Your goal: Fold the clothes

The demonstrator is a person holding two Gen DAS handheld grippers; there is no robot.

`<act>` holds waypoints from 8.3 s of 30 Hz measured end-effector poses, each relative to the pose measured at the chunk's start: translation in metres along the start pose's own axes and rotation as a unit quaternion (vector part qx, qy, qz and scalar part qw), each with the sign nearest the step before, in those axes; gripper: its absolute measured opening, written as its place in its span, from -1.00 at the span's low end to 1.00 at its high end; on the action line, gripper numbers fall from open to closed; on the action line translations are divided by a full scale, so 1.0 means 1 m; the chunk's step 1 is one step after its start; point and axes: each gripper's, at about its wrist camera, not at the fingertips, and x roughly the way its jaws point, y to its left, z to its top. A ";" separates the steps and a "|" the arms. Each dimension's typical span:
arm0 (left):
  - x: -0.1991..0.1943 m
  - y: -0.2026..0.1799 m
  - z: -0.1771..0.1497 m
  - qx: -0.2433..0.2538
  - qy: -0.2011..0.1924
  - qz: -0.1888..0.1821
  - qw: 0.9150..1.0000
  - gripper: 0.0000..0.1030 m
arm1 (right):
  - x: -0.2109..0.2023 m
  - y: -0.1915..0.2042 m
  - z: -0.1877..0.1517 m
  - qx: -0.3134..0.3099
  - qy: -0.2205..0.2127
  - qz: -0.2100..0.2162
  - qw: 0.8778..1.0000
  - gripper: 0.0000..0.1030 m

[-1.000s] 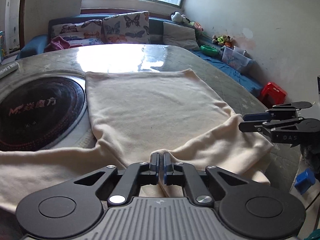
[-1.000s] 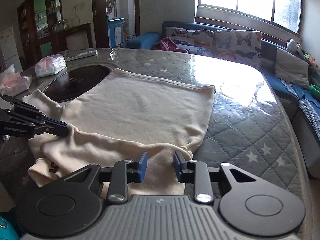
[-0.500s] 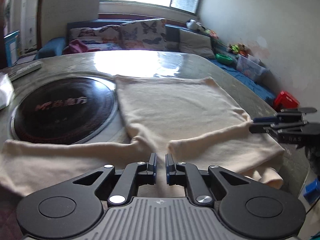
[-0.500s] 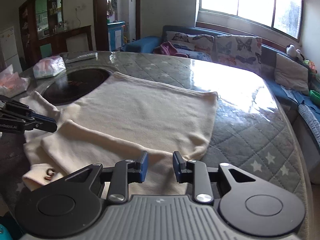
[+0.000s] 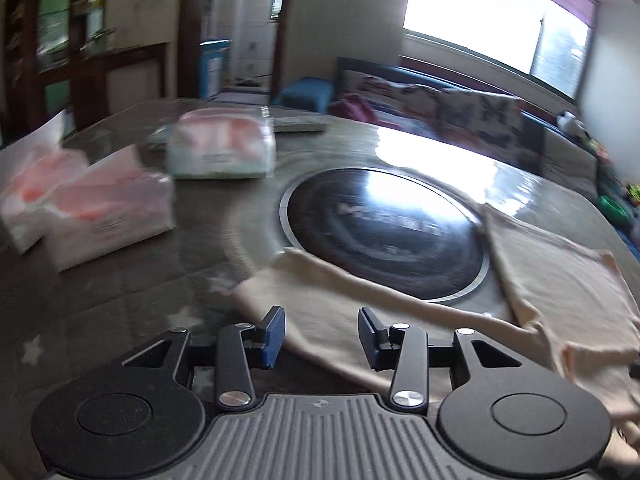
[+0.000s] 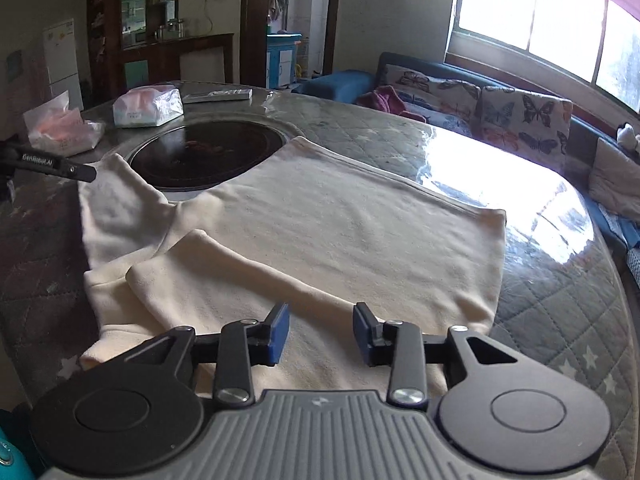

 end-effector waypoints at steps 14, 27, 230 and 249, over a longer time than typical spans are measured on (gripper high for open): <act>0.019 0.018 0.004 -0.061 -0.003 0.045 0.997 -0.90 | 0.002 0.000 -0.005 0.015 0.004 -0.005 1.000 -0.26; -0.056 -0.124 0.037 0.031 -0.044 -0.325 0.944 -0.92 | -0.035 -0.037 0.001 0.099 -0.035 -0.023 0.994 -0.26; -0.034 -0.171 -0.067 0.403 -0.020 -0.406 0.820 -0.77 | -0.061 -0.028 -0.027 0.021 0.059 -0.144 0.988 0.57; -0.008 -0.171 -0.031 0.342 0.006 -0.404 0.849 -0.77 | -0.032 0.050 -0.023 -0.177 0.054 -0.049 0.981 0.06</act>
